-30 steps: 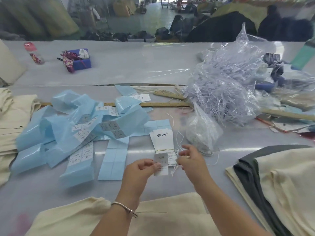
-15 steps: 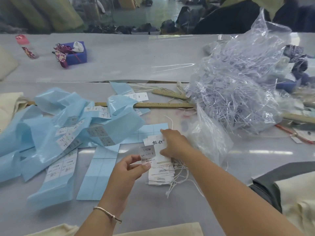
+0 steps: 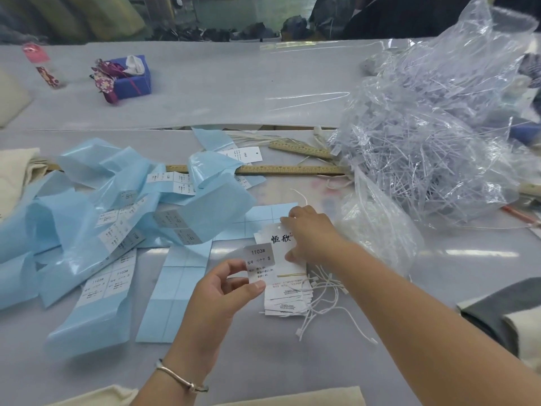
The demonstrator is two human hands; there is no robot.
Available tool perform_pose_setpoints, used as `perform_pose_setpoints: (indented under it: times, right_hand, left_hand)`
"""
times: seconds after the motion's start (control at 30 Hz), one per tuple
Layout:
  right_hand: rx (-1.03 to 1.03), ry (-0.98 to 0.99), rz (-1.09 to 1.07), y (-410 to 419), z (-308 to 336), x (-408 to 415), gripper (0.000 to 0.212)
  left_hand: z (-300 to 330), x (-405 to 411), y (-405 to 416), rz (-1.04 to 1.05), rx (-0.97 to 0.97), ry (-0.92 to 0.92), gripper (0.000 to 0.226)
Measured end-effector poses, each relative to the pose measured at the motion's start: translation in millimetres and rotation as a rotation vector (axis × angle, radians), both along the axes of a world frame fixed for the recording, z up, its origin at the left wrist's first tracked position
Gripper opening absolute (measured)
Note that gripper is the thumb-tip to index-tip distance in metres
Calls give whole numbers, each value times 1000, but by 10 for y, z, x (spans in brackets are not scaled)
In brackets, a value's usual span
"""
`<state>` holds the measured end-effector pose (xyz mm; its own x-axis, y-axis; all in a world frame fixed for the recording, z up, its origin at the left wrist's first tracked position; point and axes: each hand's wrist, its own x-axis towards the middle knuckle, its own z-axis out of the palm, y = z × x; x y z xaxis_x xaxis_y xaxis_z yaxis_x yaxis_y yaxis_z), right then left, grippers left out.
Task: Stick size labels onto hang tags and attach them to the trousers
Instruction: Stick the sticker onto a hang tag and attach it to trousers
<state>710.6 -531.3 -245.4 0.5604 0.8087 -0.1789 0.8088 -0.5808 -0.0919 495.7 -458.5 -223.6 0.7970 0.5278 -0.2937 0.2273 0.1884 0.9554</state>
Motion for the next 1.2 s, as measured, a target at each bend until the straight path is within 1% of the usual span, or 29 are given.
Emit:
perform_pose_setpoints:
  times: [0.1,0.17,0.23,0.3,0.37,0.4,0.47,0.53,0.57,0.6,0.63,0.7,0.8,0.87,0.93,1.0,1.07,1.1,1.2]
  right_hand:
    - [75,-15,-1,-29,32,-51,61]
    - [191,11,-15,-65,38,-122,47]
    - [330,71,-80,-110,39,-201,30]
    - [567,180,-199,-152,67,-273,19]
    - [925,298,-311,-172,177,-371,15]
    - [1099,323,-347,-171,259,-428,16]
    - [1366,314,-391,-169,457,-556,19]
    - [1514,284,-388,-203,659,-704,22]
    - [1540,273,-379,-240,751,-794,30]
    - [1541,276,-364,-288,829,-894,38]
    - [1524,298,-345,-344,891,-1008,42]
    - [1456,378,-307,-465,982,-1267,37]
    - [1280,500,-307,-640,1036,-1725,35]
    - [1208,542,-304,-748,1039,-2064,36]
    - [1188,611,-306,-846,1017,-2405,35]
    - [1200,766,-357,-922,1001,-2727,32]
    - [1234,937,-425,-968,974,-3017,39]
    - [1240,997,-448,-982,960,-3156,43]
    - [1203,1154,-452,-988,946,-3556,41]
  left_hand:
    - [15,-55,20,14,18,-4,47]
    - [33,-96,31,32,33,-18,47]
    - [64,-147,39,48,50,-37,46]
    - [106,-219,41,52,64,-51,49]
    - [149,-314,40,65,73,-66,53]
    - [170,-371,37,73,76,-74,54]
    - [218,-488,13,80,88,-89,55]
    - [269,-618,-18,105,123,-115,57]
    - [301,-687,-33,119,149,-133,63]
    - [341,-755,-47,124,186,-152,72]
    - [388,-824,-67,120,234,-171,83]
    - [507,-956,-115,101,351,-195,95]
    - [647,-1144,-234,60,444,-210,100]
    - [666,-1287,-333,40,438,-204,104]
    - [615,-1462,-421,33,430,-217,107]
    - [558,-1665,-470,44,391,-244,103]
    - [513,-1872,-466,75,320,-272,104]
    - [497,-1971,-451,87,296,-283,104]
    - [486,-2222,-394,81,278,-296,103]
